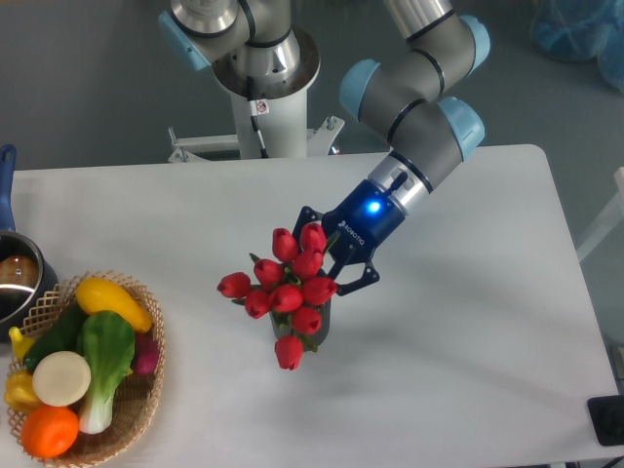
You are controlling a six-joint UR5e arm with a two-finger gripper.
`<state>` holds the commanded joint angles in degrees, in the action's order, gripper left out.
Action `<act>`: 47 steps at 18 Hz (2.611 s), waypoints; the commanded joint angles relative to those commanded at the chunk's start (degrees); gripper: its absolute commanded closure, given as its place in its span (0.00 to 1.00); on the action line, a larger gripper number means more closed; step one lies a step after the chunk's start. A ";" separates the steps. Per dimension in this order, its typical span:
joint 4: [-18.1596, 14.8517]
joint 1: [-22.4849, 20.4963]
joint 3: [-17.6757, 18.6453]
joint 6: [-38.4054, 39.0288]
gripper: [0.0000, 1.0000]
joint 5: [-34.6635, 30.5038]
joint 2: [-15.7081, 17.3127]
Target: Insert the flowers into the vase
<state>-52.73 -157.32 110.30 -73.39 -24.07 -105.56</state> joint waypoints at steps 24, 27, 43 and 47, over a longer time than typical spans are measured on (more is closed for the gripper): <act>0.09 -7.38 -3.33 -1.49 0.00 -29.87 8.44; 0.18 -8.52 -5.26 -1.50 0.00 -35.51 8.44; -0.53 -21.44 -7.82 -11.77 0.00 -49.30 7.91; -0.53 -21.45 -8.34 -15.11 0.00 -55.63 6.07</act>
<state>-53.26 -178.77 101.96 -88.50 -79.70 -99.49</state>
